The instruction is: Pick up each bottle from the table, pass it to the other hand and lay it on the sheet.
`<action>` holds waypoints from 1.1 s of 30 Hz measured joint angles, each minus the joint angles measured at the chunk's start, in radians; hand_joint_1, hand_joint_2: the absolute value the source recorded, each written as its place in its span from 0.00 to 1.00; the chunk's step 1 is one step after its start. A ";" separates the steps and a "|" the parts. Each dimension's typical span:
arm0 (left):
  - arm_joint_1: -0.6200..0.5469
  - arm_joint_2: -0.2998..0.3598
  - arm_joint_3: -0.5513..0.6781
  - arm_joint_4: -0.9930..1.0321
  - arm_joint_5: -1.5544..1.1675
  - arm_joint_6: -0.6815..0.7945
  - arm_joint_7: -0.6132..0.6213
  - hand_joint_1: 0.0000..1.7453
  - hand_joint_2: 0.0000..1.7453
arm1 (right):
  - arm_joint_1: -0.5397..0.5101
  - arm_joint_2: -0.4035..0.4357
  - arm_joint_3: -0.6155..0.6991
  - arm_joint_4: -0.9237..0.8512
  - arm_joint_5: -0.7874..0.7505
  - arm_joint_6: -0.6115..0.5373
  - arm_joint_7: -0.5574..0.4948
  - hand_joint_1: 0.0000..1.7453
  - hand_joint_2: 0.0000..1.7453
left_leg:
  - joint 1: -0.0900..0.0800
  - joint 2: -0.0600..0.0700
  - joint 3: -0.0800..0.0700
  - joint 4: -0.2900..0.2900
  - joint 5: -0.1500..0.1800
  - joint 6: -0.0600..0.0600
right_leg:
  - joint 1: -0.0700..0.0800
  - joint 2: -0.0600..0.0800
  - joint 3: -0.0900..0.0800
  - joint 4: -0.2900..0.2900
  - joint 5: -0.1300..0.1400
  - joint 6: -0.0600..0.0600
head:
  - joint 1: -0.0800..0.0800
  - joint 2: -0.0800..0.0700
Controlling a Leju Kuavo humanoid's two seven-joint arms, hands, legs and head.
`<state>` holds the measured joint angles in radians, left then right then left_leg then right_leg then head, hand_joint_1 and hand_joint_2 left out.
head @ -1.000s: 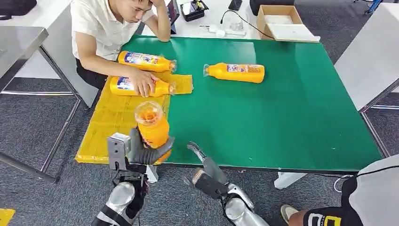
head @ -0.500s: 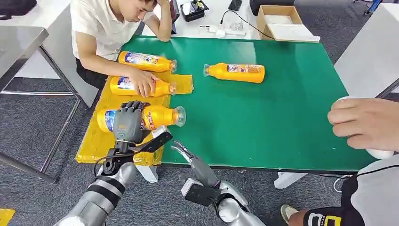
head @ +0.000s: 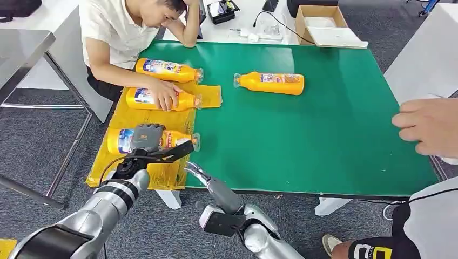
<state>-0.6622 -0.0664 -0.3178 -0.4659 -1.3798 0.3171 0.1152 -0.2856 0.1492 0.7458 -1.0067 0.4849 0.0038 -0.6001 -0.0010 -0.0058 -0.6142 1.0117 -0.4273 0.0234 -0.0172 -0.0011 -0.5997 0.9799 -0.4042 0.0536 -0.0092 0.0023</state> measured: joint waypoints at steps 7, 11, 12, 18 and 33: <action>-0.029 -0.020 0.044 0.034 0.230 -0.184 -0.196 0.00 1.00 | -0.001 0.009 0.006 0.008 -0.001 0.006 -0.001 0.00 0.00 | 0.000 -0.001 0.000 0.000 0.000 0.000 | 0.000 0.000 0.000 0.000 0.000 0.000 | 0.000 0.000; -0.009 -0.037 0.086 0.014 0.432 -0.344 -0.406 0.00 1.00 | -0.001 0.015 0.008 0.019 -0.002 0.011 -0.021 0.00 0.00 | 0.000 0.000 0.000 0.000 0.000 0.000 | 0.000 0.000 0.000 0.000 0.000 0.000 | 0.000 0.000; -0.003 -0.037 0.087 0.008 0.461 -0.371 -0.432 0.00 1.00 | -0.001 0.017 0.008 0.023 -0.004 0.013 -0.025 0.00 0.00 | 0.000 0.000 0.000 0.000 0.000 0.000 | 0.000 0.000 0.000 0.000 0.000 0.000 | 0.000 0.000; 0.022 -0.035 0.099 -0.022 0.616 -0.483 -0.516 0.00 1.00 | -0.004 0.024 0.015 0.037 -0.012 0.017 -0.039 0.00 0.00 | 0.000 0.000 0.000 0.000 0.000 0.000 | 0.000 0.000 0.000 0.000 0.000 0.000 | 0.000 0.000; 0.107 -0.014 0.088 -0.133 0.875 -0.458 -0.570 0.00 1.00 | -0.004 0.024 0.023 0.069 -0.018 -0.010 -0.046 0.00 0.00 | 0.000 0.000 0.000 0.000 0.000 0.000 | 0.000 0.000 0.000 0.000 0.000 0.000 | 0.000 0.000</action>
<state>-0.5553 -0.0805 -0.2297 -0.5987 -0.5050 -0.1409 -0.4547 -0.2897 0.1736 0.7691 -0.9380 0.4673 -0.0060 -0.6458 -0.0010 -0.0059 -0.6139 1.0117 -0.4273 0.0233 -0.0172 -0.0011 -0.5997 0.9800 -0.4042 0.0535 -0.0092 0.0023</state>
